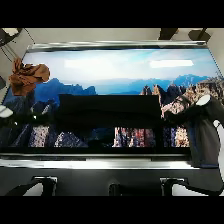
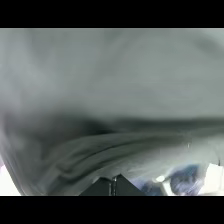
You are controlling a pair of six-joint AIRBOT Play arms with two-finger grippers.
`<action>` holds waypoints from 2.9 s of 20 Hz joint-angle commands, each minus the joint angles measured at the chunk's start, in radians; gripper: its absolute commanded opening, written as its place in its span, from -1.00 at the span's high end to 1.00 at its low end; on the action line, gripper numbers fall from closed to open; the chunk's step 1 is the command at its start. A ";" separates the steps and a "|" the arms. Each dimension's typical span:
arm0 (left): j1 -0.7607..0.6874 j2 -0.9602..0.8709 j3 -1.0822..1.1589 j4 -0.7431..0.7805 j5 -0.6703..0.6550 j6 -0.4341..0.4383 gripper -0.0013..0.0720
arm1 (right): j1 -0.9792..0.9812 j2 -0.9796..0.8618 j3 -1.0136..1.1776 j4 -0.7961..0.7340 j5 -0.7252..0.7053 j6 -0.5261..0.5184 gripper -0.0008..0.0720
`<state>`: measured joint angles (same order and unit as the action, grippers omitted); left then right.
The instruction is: Fold the shirts.
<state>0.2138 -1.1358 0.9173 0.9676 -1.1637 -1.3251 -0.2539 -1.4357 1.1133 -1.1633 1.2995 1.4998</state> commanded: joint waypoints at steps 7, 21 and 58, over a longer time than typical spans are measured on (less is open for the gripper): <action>-0.037 -0.509 0.560 0.001 -0.075 -0.056 0.91 | 0.108 -0.327 0.490 -0.031 -0.158 0.169 0.85; -0.012 -0.633 0.670 -0.018 -0.217 -0.085 -0.49 | -0.005 -0.377 0.502 0.064 -0.079 0.058 -0.72; -0.859 -0.817 0.537 -0.904 0.330 0.114 0.90 | 0.141 0.287 0.500 0.190 0.294 0.174 0.85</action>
<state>-0.5598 -1.8942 1.4548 0.3046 -0.9051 -1.2732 -0.1158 -1.1969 1.6119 -0.9680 1.5639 1.6367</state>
